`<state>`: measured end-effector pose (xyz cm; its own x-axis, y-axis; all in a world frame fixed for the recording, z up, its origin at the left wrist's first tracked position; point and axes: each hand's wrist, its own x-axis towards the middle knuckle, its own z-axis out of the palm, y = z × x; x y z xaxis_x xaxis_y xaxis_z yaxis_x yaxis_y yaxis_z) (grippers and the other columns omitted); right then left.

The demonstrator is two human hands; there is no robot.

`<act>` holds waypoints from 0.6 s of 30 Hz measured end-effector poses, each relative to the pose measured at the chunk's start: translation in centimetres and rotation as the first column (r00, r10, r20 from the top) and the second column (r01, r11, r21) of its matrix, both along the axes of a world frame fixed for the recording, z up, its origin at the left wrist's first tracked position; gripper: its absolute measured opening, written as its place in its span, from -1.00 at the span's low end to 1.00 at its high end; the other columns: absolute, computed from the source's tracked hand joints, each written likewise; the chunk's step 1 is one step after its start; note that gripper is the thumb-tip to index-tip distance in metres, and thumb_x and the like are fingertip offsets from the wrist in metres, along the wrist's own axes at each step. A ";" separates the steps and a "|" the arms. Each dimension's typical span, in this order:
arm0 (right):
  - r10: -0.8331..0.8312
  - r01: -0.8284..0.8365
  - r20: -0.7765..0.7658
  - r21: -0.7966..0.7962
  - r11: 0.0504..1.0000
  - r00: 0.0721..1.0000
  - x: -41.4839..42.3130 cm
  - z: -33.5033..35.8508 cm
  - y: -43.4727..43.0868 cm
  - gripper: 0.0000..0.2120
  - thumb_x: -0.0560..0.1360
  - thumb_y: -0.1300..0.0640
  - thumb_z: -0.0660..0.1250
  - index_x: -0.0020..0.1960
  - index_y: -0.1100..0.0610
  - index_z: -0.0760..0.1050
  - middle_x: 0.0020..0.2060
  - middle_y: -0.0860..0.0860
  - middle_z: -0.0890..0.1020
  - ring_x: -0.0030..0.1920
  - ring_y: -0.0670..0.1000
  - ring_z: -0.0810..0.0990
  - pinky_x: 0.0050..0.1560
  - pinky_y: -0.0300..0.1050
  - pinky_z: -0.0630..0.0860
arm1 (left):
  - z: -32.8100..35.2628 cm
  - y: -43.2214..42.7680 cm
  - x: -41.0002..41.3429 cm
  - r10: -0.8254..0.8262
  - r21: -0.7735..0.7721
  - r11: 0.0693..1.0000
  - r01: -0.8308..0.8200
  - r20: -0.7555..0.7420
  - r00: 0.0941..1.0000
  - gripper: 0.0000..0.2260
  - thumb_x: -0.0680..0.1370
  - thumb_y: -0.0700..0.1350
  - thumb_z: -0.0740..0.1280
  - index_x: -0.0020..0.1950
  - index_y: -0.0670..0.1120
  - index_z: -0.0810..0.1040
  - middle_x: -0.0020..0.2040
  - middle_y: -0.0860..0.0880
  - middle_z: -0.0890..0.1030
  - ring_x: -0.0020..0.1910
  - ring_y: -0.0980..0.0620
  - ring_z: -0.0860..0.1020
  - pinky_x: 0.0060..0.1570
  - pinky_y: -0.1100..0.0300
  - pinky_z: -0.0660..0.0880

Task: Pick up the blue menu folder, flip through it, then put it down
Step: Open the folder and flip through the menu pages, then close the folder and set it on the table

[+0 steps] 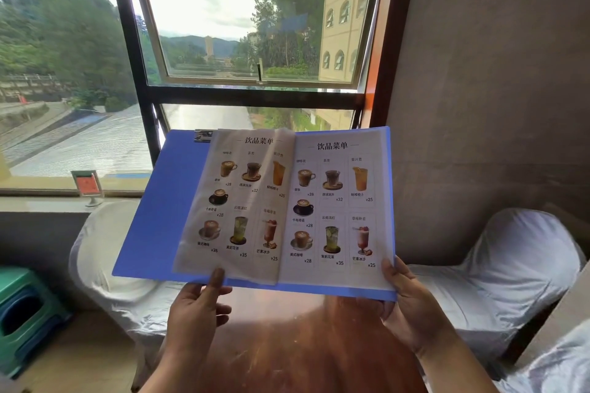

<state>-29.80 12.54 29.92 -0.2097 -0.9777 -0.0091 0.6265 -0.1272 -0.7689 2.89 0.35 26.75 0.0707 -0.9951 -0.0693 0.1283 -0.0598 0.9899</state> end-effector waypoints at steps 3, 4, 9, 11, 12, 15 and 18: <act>0.003 -0.003 -0.013 0.003 1.000 1.000 0.1 0.1 -0.1 -0.47 0.43 0.02 0.65 0.36 0.07 0.64 0.24 0.26 0.72 0.21 0.36 0.70 -0.09 0.29 0.76 | 0.2 0.3 -0.2 0.025 -0.061 0.998 -0.024 0.023 0.999 -0.61 0.46 0.24 0.44 0.00 -0.08 0.61 -0.20 0.04 0.77 -0.49 0.07 0.64 -0.32 0.01 0.62; -0.010 0.010 -0.001 0.005 1.000 1.000 0.1 0.0 -0.2 -0.57 0.51 0.05 0.55 0.35 0.08 0.65 0.23 0.27 0.72 0.20 0.36 0.70 -0.10 0.29 0.77 | 0.4 0.5 -0.3 0.047 -0.101 0.994 -0.043 0.041 0.998 -0.62 0.46 0.26 0.41 0.02 -0.03 0.60 -0.20 0.01 0.77 -0.48 0.05 0.65 -0.34 0.01 0.62; -0.027 0.027 0.022 0.019 0.999 0.999 0.4 -0.5 -0.8 -0.68 0.61 0.12 0.32 0.32 0.11 0.66 0.21 0.29 0.73 0.17 0.38 0.71 -0.14 0.32 0.77 | 2.0 1.8 -2.1 0.069 -0.287 0.957 -0.042 0.085 0.994 -0.78 0.57 0.22 0.25 0.05 0.14 0.56 -0.03 -0.10 0.73 -0.24 0.01 0.74 -0.37 0.16 0.66; -0.015 0.014 0.027 0.023 1.000 1.000 0.9 -0.4 -1.0 -0.67 0.58 0.12 0.35 0.32 0.12 0.66 0.20 0.30 0.73 0.16 0.38 0.72 -0.19 0.27 0.77 | 2.7 2.4 -3.0 0.048 -0.351 0.936 0.029 0.208 0.977 -0.77 0.63 0.26 0.27 0.01 0.14 0.58 -0.03 0.00 0.74 -0.13 0.07 0.72 -0.18 0.03 0.67; -0.007 0.007 0.028 0.026 1.000 1.000 1.1 -0.5 -1.2 -0.66 0.57 0.12 0.36 0.33 0.12 0.65 0.19 0.29 0.73 0.16 0.37 0.72 -0.19 0.25 0.77 | 2.9 2.6 -3.0 0.028 -0.391 0.915 0.097 0.303 0.953 -0.76 0.60 0.27 0.32 0.04 0.14 0.60 -0.06 0.11 0.74 -0.11 0.15 0.70 -0.13 0.07 0.64; -0.001 0.002 0.033 -0.008 1.000 0.999 1.6 -0.9 -1.8 -0.67 0.67 0.17 0.30 0.41 0.15 0.57 0.20 0.26 0.74 0.12 0.32 0.74 -0.14 0.24 0.76 | 3.5 2.5 -2.9 -0.174 -0.378 0.842 0.386 0.486 0.856 -0.22 0.35 0.09 0.64 0.53 0.08 0.46 0.31 0.37 0.59 -0.09 0.07 0.67 -0.11 0.41 0.51; 0.058 -0.058 -0.004 -0.096 0.994 0.998 1.7 -1.0 -1.8 -0.65 0.73 0.27 0.21 0.50 0.14 0.48 0.22 0.20 0.73 0.10 0.26 0.75 -0.06 0.15 0.72 | 4.4 2.3 -3.4 -0.266 -0.408 0.813 0.416 0.374 0.888 -0.09 0.38 0.04 0.65 0.61 0.22 0.22 0.39 0.39 0.56 0.13 0.14 0.66 0.11 0.45 0.49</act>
<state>-28.14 10.76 28.95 -0.1529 -0.9845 0.0854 0.6341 -0.1640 -0.7557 -0.47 2.66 31.16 -0.3373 -0.8635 0.3751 -0.1042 0.4302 0.8967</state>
